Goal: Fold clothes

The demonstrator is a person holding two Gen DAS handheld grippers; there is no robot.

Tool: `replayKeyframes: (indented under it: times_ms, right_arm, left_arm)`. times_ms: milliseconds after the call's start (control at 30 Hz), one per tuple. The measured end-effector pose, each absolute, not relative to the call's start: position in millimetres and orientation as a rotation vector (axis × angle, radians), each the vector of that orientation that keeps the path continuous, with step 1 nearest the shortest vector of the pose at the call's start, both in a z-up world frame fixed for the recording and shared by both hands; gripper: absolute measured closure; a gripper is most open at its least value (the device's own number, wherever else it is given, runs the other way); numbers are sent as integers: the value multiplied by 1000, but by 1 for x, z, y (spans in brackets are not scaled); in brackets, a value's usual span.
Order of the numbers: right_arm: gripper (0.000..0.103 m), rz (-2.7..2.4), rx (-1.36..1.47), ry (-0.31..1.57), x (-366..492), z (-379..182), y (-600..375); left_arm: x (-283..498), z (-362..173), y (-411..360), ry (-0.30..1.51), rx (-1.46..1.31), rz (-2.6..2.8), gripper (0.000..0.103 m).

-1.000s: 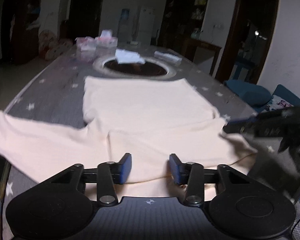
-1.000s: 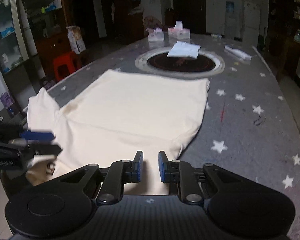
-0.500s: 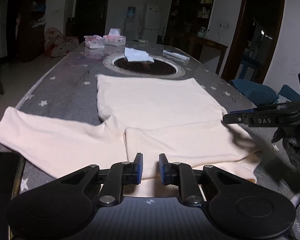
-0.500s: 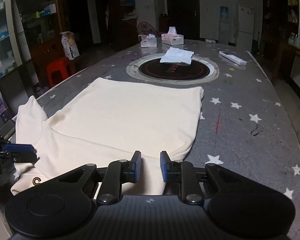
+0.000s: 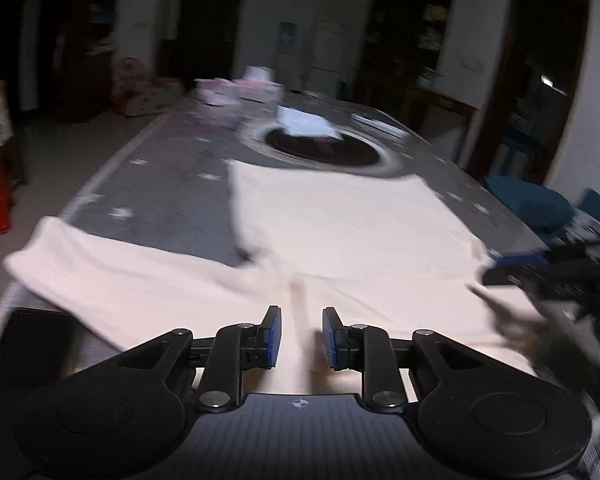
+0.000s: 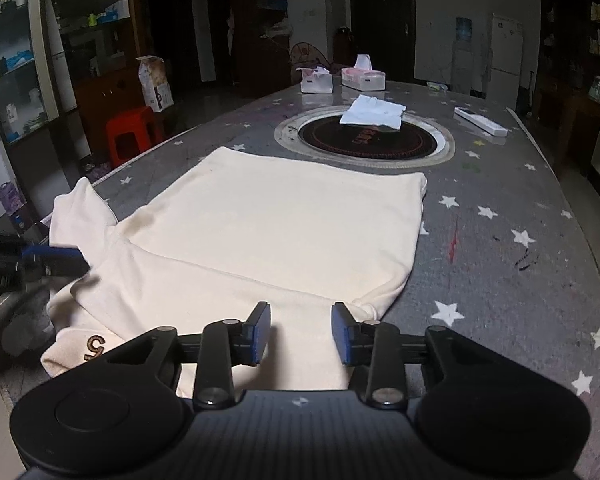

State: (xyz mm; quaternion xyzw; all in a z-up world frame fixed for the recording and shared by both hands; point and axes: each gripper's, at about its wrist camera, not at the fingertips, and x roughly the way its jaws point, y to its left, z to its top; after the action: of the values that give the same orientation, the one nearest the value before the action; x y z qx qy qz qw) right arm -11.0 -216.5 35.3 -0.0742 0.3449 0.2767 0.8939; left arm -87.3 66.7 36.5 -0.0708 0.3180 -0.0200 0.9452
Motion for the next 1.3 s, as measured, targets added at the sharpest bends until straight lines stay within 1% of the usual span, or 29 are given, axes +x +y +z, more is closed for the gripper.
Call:
replayKeyframes:
  times_ms: [33, 67, 100, 167, 267, 367, 400, 633, 733, 800, 833, 867, 900, 967, 1133, 1300]
  right_arm:
    - [69, 576, -154, 714, -11, 36, -216]
    - [69, 576, -154, 714, -12, 36, -216]
    - [69, 577, -153, 713, -12, 36, -216]
    - [68, 579, -149, 713, -12, 36, -216]
    - [68, 582, -142, 712, -14, 37, -216]
    - [67, 586, -137, 709, -16, 38, -215]
    - [67, 587, -136, 708, -17, 38, -214]
    - [63, 592, -131, 705, -20, 40, -212]
    - [63, 588, -127, 705, -21, 39, -214]
    - [63, 585, -125, 706, -21, 39, -214]
    - [63, 583, -125, 707, -22, 39, -215]
    - [63, 581, -123, 708, -22, 39, -216]
    - [63, 579, -121, 708, -22, 39, -216]
    - [63, 575, -116, 709, -23, 38, -218]
    - [63, 570, -102, 706, -24, 39, -221]
    - [63, 572, -86, 692, -26, 41, -223]
  left_arm:
    - [-87, 38, 75, 642, -155, -2, 78]
    - [-86, 40, 85, 639, -164, 45, 74]
    - [-84, 42, 95, 638, -172, 99, 65]
    - [-80, 46, 117, 635, -187, 207, 57]
    - [-73, 49, 148, 629, -211, 342, 56]
    - [-67, 47, 180, 627, -255, 445, 47]
    - [-65, 45, 190, 629, -272, 467, 46]
    - [-49, 28, 235, 676, -418, 514, 46]
    - [-47, 21, 243, 686, -451, 520, 49]
    - [-47, 17, 247, 683, -463, 521, 64]
    - [-48, 17, 248, 677, -470, 518, 68]
    - [-49, 17, 249, 669, -478, 516, 78]
    - [-51, 18, 250, 660, -486, 515, 85]
    - [-54, 20, 252, 636, -500, 508, 93]
    - [-65, 44, 240, 550, -519, 416, 96]
    - [-65, 81, 199, 478, -474, 257, 96]
